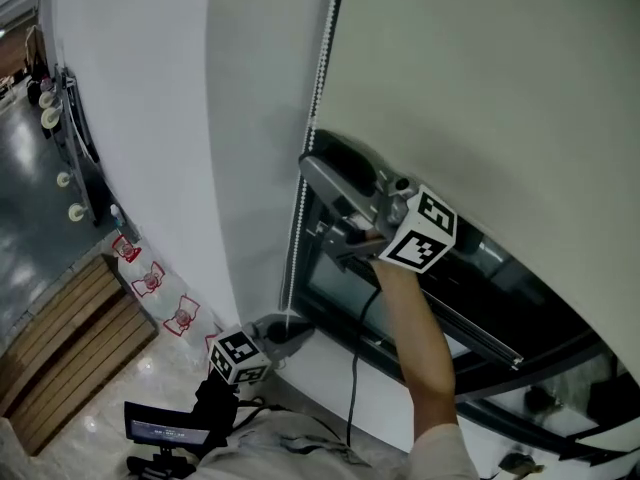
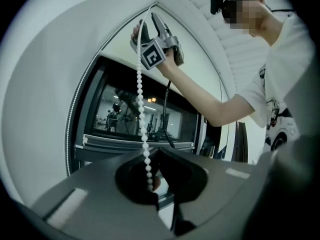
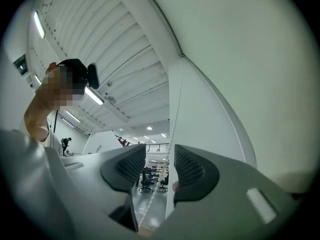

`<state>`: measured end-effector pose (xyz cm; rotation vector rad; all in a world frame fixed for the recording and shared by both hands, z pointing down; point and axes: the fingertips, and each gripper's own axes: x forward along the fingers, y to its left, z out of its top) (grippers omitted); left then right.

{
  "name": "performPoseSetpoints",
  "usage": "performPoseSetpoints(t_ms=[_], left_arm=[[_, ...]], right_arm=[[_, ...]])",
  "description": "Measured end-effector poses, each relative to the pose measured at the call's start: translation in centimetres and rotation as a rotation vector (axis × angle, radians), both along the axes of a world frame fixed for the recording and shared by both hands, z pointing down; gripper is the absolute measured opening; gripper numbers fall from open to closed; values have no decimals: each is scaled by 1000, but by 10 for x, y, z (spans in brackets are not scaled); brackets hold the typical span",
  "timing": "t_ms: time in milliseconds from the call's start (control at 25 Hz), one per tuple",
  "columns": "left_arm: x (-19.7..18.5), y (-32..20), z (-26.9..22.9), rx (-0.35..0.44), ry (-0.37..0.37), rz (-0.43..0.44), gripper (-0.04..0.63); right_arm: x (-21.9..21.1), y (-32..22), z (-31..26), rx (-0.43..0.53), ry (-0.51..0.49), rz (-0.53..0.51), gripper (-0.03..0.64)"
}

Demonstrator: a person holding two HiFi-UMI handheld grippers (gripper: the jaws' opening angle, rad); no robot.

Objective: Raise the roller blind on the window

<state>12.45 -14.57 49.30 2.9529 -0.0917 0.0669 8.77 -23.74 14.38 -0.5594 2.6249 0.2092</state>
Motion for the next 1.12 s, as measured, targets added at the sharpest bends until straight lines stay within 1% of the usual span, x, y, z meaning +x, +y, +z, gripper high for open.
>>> performPoseSetpoints(t_ms=[200, 400, 480, 600, 680, 840, 1000, 1120], left_arm=[[-2, -3, 0, 2, 3, -9, -2], [-2, -4, 1, -2, 5, -10, -2], [-2, -4, 1, -3, 7, -11, -2], [-2, -4, 0, -4, 6, -13, -2], [-2, -5, 0, -5, 7, -15, -2], [-2, -6, 0, -6, 9, -19, -2], [-2, -4, 3, -13, 6, -17, -2], [-2, -4, 3, -16, 4, -16, -2]], right_arm=[[-4, -4, -41, 68, 14, 8, 157], [-14, -14, -83, 106, 43, 8, 153], [-15, -18, -97, 114, 37, 10, 151], [-11, -16, -116, 133, 10, 15, 126], [-9, -15, -122, 143, -1, 22, 108], [-4, -20, -128, 134, -44, 66, 18], [3, -21, -122, 105, -76, 81, 14], [7, -12, -121, 113, -95, 82, 12]])
